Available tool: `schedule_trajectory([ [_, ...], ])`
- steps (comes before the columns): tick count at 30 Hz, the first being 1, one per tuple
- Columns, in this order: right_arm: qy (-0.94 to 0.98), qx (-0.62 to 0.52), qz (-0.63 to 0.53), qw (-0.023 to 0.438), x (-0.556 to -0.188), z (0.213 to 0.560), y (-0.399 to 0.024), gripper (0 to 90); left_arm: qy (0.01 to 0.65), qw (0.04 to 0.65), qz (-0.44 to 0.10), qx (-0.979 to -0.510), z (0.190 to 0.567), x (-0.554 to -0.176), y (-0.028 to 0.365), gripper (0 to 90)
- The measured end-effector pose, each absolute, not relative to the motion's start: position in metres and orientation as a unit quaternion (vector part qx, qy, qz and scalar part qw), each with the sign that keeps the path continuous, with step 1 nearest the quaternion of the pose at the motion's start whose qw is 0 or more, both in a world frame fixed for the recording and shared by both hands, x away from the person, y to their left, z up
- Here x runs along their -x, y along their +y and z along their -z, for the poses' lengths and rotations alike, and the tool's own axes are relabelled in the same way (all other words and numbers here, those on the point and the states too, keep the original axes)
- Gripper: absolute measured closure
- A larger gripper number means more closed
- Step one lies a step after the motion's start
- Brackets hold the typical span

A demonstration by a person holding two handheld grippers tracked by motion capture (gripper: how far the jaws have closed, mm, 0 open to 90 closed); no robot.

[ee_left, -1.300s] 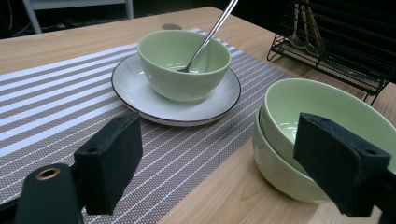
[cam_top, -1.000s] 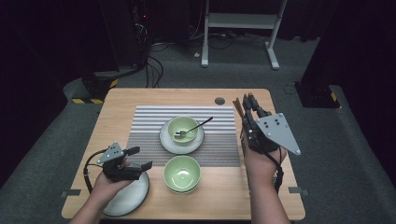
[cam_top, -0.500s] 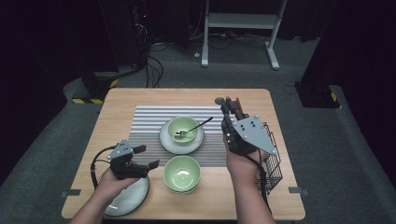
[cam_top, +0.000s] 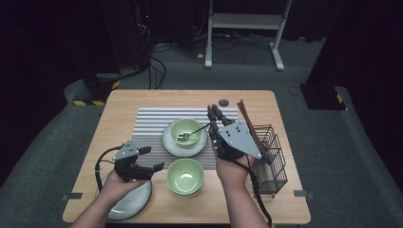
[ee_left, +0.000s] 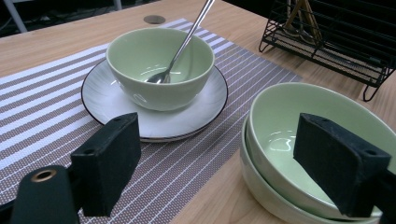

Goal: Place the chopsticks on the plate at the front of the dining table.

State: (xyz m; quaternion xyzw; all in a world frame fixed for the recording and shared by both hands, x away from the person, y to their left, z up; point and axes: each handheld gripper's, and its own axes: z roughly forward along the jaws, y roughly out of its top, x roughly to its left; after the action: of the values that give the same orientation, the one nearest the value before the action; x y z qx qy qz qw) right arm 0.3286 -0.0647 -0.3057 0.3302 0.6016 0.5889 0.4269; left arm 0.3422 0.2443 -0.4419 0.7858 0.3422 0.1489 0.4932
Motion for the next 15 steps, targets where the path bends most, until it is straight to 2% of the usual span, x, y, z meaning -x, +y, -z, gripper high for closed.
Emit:
schedule_trajectory([
  [4,0.606,-0.328,-0.590,0.421,-0.329,0.309,-0.059,83.0,0.340,0.506,-0.149,-0.778,0.442,-0.342,0.246,21.7],
  [15,0.617,-0.316,-0.597,0.403,-0.330,0.315,-0.039,83.0,0.344,0.502,-0.159,-0.777,0.441,-0.344,0.242,22.8],
])
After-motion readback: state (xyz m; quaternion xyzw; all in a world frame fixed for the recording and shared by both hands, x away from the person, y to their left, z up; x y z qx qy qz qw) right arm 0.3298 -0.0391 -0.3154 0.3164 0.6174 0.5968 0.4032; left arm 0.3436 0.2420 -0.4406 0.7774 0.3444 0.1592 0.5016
